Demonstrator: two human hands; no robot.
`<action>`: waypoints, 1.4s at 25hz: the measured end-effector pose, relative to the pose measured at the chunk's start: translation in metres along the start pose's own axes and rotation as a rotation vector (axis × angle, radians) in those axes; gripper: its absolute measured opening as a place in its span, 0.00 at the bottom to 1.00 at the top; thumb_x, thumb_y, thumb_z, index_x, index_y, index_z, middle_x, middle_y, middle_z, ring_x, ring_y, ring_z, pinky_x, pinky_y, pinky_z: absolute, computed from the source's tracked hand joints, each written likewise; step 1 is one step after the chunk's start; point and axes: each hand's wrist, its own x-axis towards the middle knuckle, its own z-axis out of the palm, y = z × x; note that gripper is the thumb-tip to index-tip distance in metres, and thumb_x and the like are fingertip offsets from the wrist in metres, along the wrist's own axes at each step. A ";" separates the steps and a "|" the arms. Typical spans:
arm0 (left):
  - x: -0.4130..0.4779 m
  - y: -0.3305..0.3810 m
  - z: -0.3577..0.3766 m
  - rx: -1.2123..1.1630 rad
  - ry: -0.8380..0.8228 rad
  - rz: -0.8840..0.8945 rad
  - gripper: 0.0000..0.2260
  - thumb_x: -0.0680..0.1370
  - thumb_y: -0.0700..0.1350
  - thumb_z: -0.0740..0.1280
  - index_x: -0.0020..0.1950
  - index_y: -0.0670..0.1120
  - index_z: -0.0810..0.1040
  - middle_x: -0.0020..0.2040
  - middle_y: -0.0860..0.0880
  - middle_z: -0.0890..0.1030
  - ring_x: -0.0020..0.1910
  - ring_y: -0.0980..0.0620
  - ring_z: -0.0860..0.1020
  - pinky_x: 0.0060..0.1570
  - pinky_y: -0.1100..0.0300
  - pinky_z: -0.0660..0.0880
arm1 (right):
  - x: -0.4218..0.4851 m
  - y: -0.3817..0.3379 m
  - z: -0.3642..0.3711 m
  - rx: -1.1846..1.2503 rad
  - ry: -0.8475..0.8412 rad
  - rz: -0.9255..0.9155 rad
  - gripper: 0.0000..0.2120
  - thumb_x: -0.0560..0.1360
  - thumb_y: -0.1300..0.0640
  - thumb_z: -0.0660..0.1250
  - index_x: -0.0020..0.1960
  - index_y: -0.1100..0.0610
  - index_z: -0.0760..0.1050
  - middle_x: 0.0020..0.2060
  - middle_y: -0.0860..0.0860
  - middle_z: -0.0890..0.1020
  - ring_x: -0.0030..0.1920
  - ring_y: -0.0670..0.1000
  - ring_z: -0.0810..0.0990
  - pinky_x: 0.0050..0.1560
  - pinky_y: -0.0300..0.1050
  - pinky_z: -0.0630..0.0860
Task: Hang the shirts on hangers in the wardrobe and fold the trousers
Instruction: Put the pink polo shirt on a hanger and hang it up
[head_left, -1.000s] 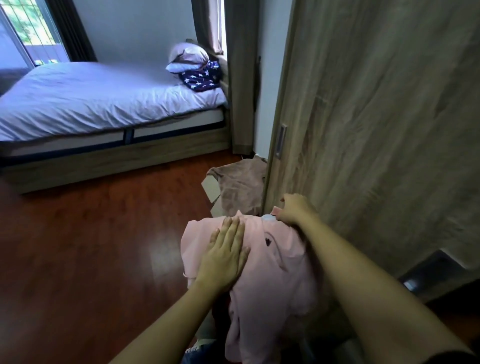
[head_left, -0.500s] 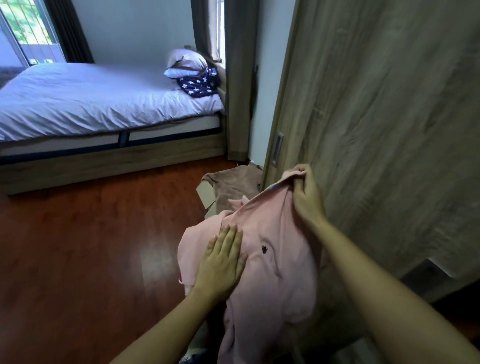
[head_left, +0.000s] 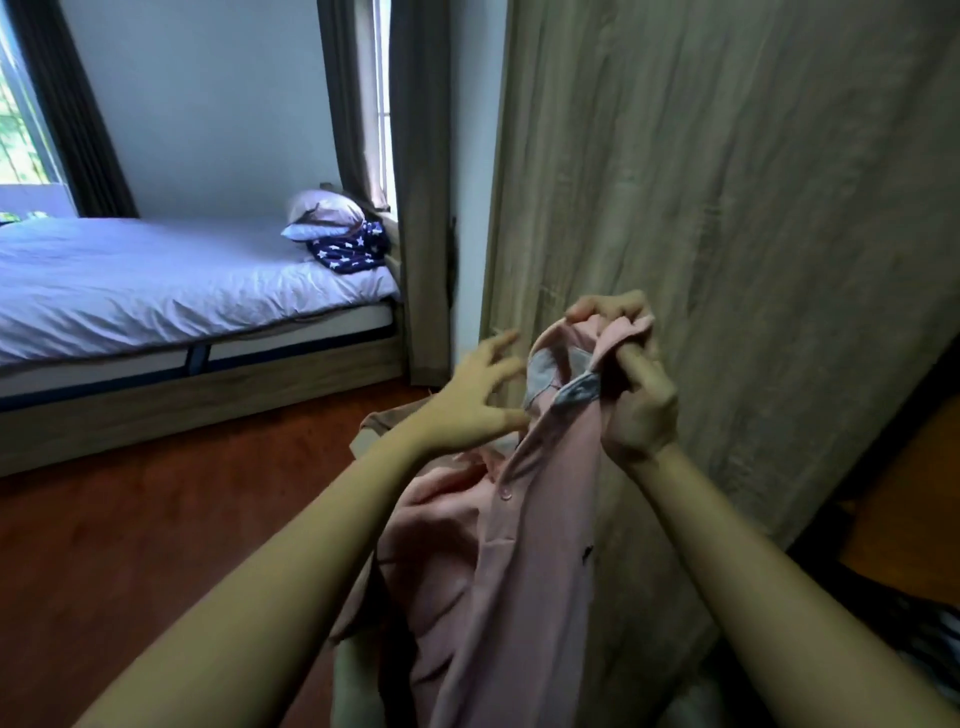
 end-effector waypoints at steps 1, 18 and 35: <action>-0.001 0.004 0.006 -0.051 -0.061 0.043 0.28 0.68 0.59 0.66 0.66 0.50 0.74 0.71 0.48 0.66 0.68 0.51 0.64 0.69 0.58 0.57 | -0.003 -0.013 -0.001 0.013 0.005 -0.017 0.07 0.70 0.65 0.52 0.42 0.59 0.68 0.39 0.46 0.78 0.43 0.46 0.74 0.50 0.36 0.71; -0.013 0.110 -0.016 0.063 0.263 0.251 0.14 0.71 0.53 0.72 0.39 0.47 0.70 0.35 0.49 0.78 0.34 0.54 0.75 0.36 0.59 0.69 | -0.055 -0.109 -0.038 -1.239 -0.295 -0.049 0.11 0.69 0.56 0.59 0.50 0.49 0.69 0.55 0.52 0.75 0.48 0.48 0.76 0.49 0.45 0.74; -0.050 0.074 -0.013 0.290 -0.082 0.154 0.09 0.61 0.54 0.69 0.34 0.52 0.73 0.29 0.56 0.74 0.29 0.61 0.73 0.32 0.62 0.67 | -0.102 -0.186 -0.094 -1.986 -0.351 0.738 0.16 0.69 0.57 0.66 0.53 0.42 0.80 0.52 0.50 0.79 0.54 0.56 0.79 0.45 0.47 0.76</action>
